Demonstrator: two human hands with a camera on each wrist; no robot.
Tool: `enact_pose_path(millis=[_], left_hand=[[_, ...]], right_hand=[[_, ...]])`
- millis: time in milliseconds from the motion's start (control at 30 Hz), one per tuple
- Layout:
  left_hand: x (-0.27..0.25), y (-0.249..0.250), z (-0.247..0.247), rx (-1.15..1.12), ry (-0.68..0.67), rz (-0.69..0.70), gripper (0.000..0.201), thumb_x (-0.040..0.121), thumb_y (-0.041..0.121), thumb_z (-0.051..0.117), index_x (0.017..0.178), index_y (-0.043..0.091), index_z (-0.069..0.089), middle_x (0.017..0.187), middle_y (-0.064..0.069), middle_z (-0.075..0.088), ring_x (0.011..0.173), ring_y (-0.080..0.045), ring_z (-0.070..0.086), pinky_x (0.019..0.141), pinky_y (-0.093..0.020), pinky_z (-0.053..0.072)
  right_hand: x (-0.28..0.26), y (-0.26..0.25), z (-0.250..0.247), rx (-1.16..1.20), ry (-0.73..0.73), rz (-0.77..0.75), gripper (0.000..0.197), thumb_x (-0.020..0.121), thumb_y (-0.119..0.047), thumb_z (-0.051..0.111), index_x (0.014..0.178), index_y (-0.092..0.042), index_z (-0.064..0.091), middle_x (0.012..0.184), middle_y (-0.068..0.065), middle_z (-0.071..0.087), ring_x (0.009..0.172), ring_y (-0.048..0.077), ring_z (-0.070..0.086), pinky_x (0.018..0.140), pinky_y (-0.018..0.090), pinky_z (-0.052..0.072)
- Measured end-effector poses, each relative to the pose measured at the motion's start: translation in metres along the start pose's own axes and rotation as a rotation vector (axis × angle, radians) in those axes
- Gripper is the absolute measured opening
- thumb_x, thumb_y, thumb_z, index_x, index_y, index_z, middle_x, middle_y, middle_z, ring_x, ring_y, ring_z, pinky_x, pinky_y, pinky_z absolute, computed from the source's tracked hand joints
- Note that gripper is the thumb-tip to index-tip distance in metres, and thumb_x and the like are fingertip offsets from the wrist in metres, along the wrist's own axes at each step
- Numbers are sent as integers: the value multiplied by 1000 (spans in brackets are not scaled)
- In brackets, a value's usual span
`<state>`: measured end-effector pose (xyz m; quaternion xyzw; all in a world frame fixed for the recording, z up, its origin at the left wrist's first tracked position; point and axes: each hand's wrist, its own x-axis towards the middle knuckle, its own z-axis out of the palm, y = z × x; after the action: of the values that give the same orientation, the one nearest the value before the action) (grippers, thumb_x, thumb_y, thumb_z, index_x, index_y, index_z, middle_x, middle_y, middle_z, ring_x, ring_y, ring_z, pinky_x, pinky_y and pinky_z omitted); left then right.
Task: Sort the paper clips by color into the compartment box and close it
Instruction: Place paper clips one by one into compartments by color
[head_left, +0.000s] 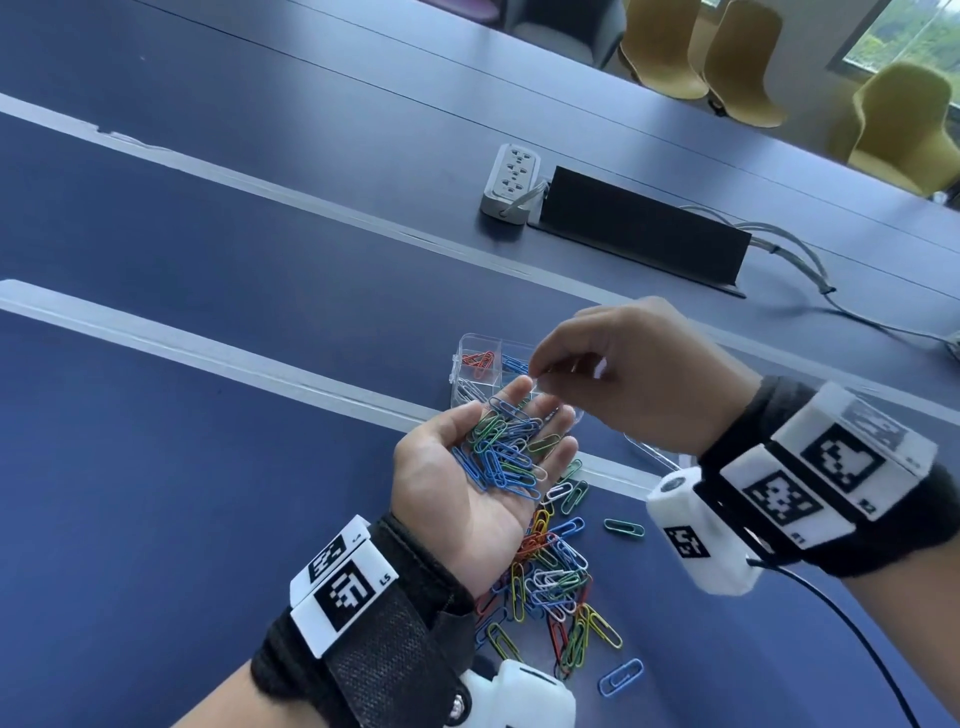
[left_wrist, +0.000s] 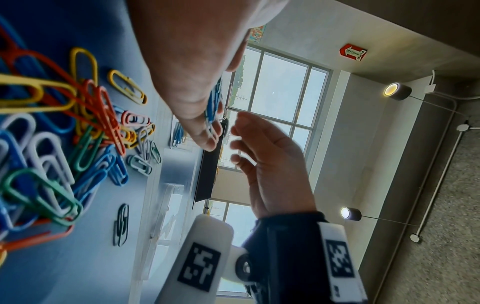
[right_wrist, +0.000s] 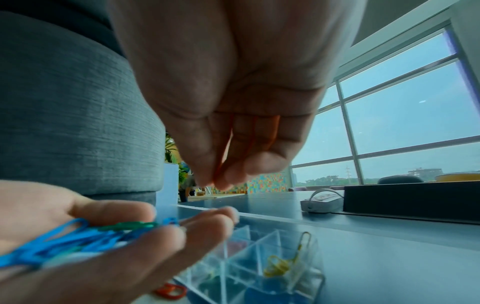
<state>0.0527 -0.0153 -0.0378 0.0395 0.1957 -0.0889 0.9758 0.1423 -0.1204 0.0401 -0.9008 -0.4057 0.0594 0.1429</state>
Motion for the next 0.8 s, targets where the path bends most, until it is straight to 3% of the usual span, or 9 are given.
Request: enact_pose_path(millis=[33,100,200,267,500,567,667,733,800], left_hand=[[0,0,0,3,6,3,41,91,19,34,107,-4,64,116,-24,64,112,-38,59,98,-50,42],[0,-1,0,-5,8,7,36,91,19,35,102,-2,63,113,-23,64,111,-38,59,99,-53,41],[-1,-3,2,-60,-33,2,27,89,17,37,102,1,55,94,-20,62,90,-34,62,92,-53,48],[-2,-4,3,-65,-43,2,26,89,17,37,100,1,54,91,-19,61,86,-33,61,88,-54,49],[-2,-3,2,-24,-31,15,35,94,21,33,95,-2,60,109,-23,63,107,-38,59,95,-54,44],[-1,-2,1,-27,-39,41,39,94,22,32,95,-2,63,103,-22,67,100,-36,64,86,-51,49],[1,0,-1,-31,-33,67,42,93,21,33,84,0,68,79,-16,70,70,-26,69,70,-36,53],[2,1,-2,-20,-22,74,39,91,20,32,97,1,66,76,-14,71,65,-23,69,66,-29,54],[2,1,-3,-11,-32,74,39,91,20,32,107,3,64,78,-14,71,65,-24,70,61,-26,57]], right_hand=[[-3,-5,1,2,-32,-34,9,78,-19,67,83,-20,75,71,-7,67,59,5,54,63,11,42],[-6,-11,5,-39,-80,-52,11,79,-26,65,84,-21,74,74,-4,69,62,9,56,64,18,45],[-6,-13,11,-97,-115,4,15,82,-33,63,92,-25,72,83,-2,67,70,13,52,73,30,49],[-5,-14,13,-98,-113,15,14,82,-30,62,92,-25,71,85,-2,66,72,13,50,75,32,49],[-9,-16,10,-35,-32,14,10,77,-17,61,80,-19,71,71,-6,68,62,11,57,68,28,51],[-12,-22,8,48,-57,25,10,78,-16,63,82,-18,73,68,-9,68,62,8,60,65,18,50],[-17,-33,8,166,-169,85,10,78,-19,67,85,-21,74,62,-22,64,60,-7,58,63,5,42],[-19,-38,11,183,-218,128,11,78,-21,69,87,-23,75,55,-26,58,56,-13,52,59,3,37],[-20,-41,14,149,-232,165,14,78,-27,68,90,-26,74,64,-17,60,58,-7,52,60,6,38]])
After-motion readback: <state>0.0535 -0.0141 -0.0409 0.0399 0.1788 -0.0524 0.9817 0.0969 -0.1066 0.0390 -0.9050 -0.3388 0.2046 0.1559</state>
